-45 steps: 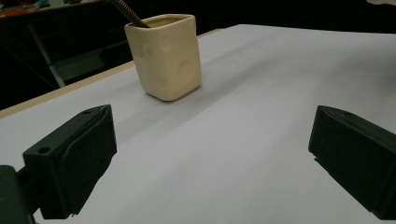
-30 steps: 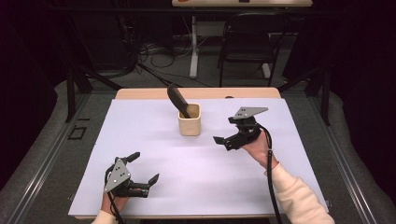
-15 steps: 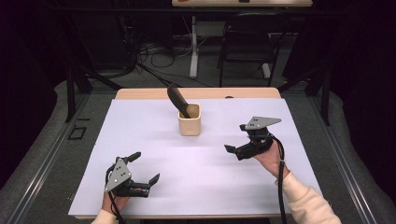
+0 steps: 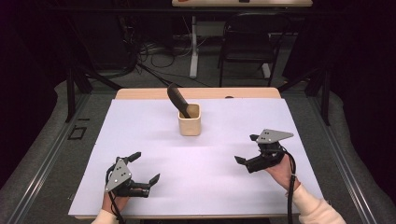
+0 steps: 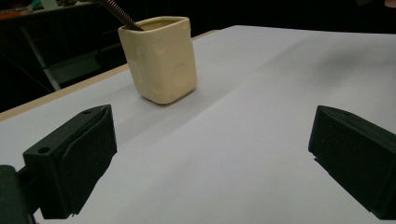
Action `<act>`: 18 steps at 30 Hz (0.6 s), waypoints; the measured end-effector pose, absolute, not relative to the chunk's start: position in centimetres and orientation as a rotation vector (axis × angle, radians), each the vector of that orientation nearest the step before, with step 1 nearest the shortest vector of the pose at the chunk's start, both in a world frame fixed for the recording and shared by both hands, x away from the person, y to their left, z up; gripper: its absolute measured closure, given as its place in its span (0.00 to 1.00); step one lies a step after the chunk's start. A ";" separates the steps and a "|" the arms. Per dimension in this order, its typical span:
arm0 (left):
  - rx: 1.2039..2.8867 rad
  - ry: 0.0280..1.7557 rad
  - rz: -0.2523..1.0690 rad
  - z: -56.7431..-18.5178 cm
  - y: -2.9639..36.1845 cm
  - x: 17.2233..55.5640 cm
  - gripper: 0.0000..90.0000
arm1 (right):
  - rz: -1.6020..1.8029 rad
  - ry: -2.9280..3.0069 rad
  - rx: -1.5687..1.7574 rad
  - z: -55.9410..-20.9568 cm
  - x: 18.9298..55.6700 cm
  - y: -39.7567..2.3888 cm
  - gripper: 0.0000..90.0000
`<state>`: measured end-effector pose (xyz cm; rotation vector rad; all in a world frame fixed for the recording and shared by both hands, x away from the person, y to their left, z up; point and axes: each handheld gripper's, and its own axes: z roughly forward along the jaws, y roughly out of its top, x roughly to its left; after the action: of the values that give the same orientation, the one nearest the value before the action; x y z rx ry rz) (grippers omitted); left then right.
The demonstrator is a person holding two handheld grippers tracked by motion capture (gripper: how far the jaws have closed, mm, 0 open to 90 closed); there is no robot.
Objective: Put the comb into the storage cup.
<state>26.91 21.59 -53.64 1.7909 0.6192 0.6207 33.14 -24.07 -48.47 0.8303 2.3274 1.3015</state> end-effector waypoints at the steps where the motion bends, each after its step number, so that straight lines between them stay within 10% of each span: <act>1: 1.790 0.619 0.620 -53.6 21.6 26.9 0.01 | 1.299 2.325 0.830 -48.6 32.9 -24.2 0.00; 18: 1.789 0.619 0.620 -53.6 21.6 26.9 0.01 | 1.263 2.301 0.798 -50.1 29.9 -25.4 0.00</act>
<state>26.89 21.59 -53.64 1.7887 0.6194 0.6203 29.92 -25.43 -50.12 0.7981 2.3005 1.2632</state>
